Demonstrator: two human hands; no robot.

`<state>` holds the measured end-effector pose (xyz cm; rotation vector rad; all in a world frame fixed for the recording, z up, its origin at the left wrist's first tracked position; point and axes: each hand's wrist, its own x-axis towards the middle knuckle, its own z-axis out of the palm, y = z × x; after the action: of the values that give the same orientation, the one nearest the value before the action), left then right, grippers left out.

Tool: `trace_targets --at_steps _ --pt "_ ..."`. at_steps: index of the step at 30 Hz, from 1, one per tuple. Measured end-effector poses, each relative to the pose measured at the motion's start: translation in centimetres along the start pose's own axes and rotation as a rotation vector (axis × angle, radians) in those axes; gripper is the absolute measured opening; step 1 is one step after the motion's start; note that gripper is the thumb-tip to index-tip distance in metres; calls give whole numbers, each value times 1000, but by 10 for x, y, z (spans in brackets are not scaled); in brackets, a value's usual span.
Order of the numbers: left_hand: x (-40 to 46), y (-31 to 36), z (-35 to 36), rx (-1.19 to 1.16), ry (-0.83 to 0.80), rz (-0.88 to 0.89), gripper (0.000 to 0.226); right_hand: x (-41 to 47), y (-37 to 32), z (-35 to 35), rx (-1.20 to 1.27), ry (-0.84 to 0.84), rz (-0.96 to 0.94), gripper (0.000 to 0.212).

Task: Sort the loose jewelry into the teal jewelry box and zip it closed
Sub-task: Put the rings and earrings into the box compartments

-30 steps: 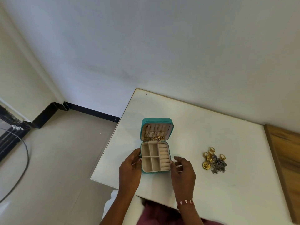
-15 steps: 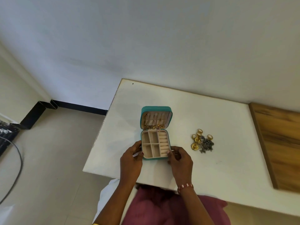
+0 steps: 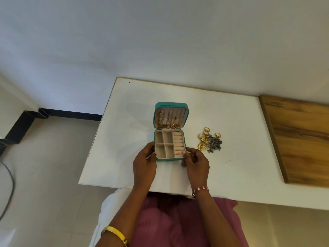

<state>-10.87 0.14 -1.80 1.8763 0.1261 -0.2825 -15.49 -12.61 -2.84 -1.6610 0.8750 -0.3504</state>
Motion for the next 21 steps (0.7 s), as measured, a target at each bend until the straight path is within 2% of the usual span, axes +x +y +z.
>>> trace_targets --at_steps 5,7,11,14,21 --pt "-31 1 5 -65 172 -24 29 -8 10 -17 -102 131 -47 11" --pt "-43 0 7 -97 181 -24 27 -8 12 -28 -137 201 -65 10" --pt "-65 -3 18 -70 36 -60 31 -4 11 -47 -246 321 -129 14" --pt "-73 -2 30 -42 -75 -36 29 2 14 -51 -288 345 -122 17" --pt "-70 -2 43 -19 -174 -32 29 7 17 -41 -540 163 -266 26"
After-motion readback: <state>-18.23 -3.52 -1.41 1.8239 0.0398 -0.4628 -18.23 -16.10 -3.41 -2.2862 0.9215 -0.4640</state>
